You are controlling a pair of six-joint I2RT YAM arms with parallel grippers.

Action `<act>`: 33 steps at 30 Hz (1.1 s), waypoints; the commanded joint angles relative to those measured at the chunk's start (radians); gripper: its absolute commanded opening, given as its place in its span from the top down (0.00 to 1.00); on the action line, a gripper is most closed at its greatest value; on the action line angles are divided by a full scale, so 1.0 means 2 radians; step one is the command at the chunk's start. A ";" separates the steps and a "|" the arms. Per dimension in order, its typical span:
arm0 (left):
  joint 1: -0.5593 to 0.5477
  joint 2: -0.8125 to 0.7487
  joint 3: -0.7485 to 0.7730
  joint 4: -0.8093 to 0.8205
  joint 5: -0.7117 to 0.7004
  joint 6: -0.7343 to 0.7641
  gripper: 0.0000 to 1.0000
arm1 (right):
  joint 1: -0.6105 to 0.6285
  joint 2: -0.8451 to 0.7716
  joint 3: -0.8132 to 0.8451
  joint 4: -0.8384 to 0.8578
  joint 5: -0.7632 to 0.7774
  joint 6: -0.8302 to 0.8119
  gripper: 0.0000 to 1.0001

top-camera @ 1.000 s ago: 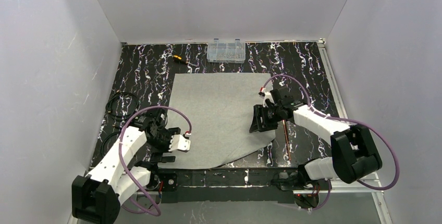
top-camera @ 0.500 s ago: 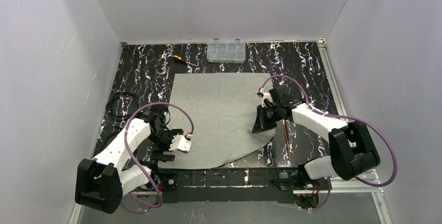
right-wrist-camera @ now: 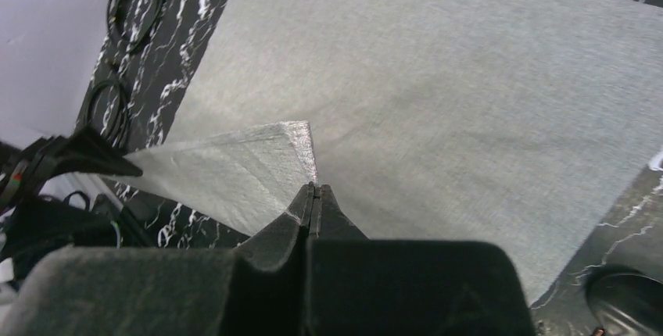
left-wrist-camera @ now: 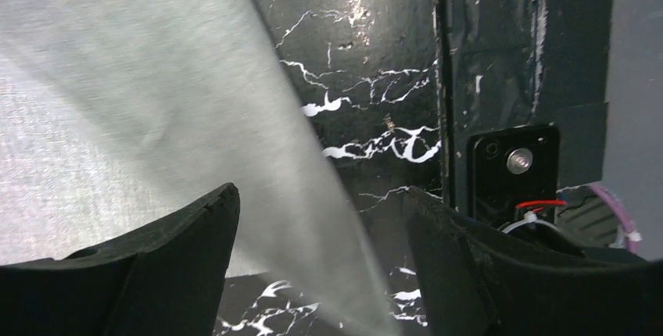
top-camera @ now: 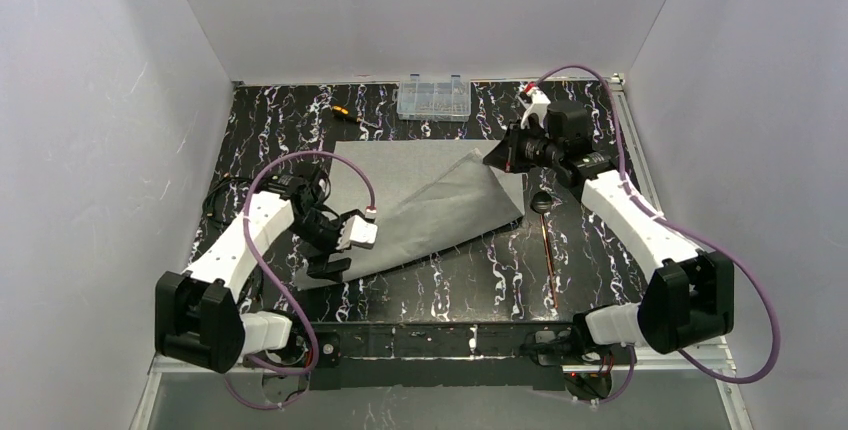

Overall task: Fold the napkin into a case and place the utensils inside
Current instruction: Pick up the flattened napkin from the center of the board.

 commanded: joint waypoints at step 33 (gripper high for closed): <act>0.132 0.271 0.162 0.055 -0.129 -0.202 0.31 | -0.031 0.013 -0.046 0.067 -0.034 0.023 0.99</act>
